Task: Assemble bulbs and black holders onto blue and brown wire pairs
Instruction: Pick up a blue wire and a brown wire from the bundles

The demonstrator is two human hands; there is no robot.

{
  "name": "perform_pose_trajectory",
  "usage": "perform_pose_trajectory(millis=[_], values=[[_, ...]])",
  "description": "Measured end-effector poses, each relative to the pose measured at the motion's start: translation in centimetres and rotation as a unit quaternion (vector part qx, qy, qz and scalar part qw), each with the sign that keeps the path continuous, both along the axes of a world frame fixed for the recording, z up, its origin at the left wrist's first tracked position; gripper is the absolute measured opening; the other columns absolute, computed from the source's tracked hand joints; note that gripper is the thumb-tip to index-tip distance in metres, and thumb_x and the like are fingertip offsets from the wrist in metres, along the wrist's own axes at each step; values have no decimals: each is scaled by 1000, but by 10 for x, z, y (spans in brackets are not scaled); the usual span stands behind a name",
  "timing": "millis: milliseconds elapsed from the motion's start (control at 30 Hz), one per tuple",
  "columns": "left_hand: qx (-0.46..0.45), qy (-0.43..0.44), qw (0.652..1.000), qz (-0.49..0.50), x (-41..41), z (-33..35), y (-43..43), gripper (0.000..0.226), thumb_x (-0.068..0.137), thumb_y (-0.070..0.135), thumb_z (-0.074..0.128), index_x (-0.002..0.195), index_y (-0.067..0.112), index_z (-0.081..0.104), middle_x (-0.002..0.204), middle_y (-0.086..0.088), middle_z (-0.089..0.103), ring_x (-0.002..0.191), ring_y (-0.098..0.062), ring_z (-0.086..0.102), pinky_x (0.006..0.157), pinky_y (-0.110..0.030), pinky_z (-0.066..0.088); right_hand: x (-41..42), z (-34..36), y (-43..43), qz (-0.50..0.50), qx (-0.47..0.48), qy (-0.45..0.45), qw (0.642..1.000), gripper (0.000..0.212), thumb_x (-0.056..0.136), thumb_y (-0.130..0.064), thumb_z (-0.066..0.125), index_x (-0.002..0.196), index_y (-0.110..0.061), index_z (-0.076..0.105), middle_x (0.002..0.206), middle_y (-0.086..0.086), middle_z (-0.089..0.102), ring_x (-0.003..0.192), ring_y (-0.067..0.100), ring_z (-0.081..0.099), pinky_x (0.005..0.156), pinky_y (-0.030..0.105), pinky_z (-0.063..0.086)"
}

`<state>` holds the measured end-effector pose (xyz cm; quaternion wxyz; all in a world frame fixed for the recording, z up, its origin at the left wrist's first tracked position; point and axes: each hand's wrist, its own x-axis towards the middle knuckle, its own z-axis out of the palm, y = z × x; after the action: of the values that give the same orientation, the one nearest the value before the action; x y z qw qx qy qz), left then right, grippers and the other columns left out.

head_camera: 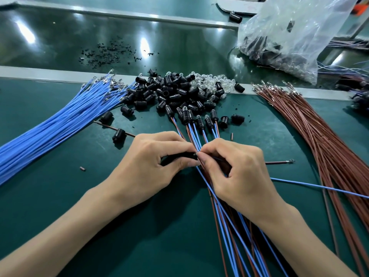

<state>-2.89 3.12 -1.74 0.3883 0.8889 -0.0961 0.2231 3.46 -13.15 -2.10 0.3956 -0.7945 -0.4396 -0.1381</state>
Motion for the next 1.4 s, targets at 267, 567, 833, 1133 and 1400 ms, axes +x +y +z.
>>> perform_pose_trajectory(millis=[267, 567, 833, 1133, 1400], values=[[-22, 7, 1000, 1, -1, 0, 0, 19, 82, 23, 66, 89, 8, 76, 76, 1, 68, 64, -10, 60, 62, -25, 48, -1, -3, 1, -1, 0, 16, 1000, 8, 82, -2, 65, 74, -1, 66, 64, 2, 63, 60, 13, 52, 59, 10, 37], [-15, 7, 1000, 26, -2, -1, 1, 22, 81, 26, 67, 91, 9, 76, 77, 4, 68, 65, -4, 58, 64, -17, 47, 1, -4, -1, -11, -14, 26, 1000, 3, 82, -4, 66, 79, -4, 67, 73, 0, 66, 67, 9, 55, 66, 7, 40], [39, 8, 999, 10, -2, -2, -1, 17, 82, 22, 68, 87, 8, 76, 75, 1, 67, 63, -6, 54, 62, -11, 42, 0, -6, -3, -3, -20, 11, 1000, 3, 81, -1, 65, 79, -2, 67, 73, 2, 65, 66, 8, 53, 68, 4, 37], [45, 6, 999, 3, -1, -2, -3, 14, 81, 17, 69, 82, 4, 76, 74, 0, 67, 63, -6, 54, 64, -6, 39, 0, -4, -2, 18, -12, 16, 1000, 3, 79, 3, 66, 78, 1, 68, 72, 4, 66, 66, 9, 55, 66, 9, 41], [-101, 42, 994, 3, -2, 4, 0, 24, 70, 33, 76, 85, 15, 75, 74, 4, 69, 63, -7, 62, 63, -18, 49, 1, 0, 0, -23, 8, 42, 999, 4, 83, -6, 66, 79, -6, 67, 69, -10, 58, 65, 3, 52, 65, 1, 35]])
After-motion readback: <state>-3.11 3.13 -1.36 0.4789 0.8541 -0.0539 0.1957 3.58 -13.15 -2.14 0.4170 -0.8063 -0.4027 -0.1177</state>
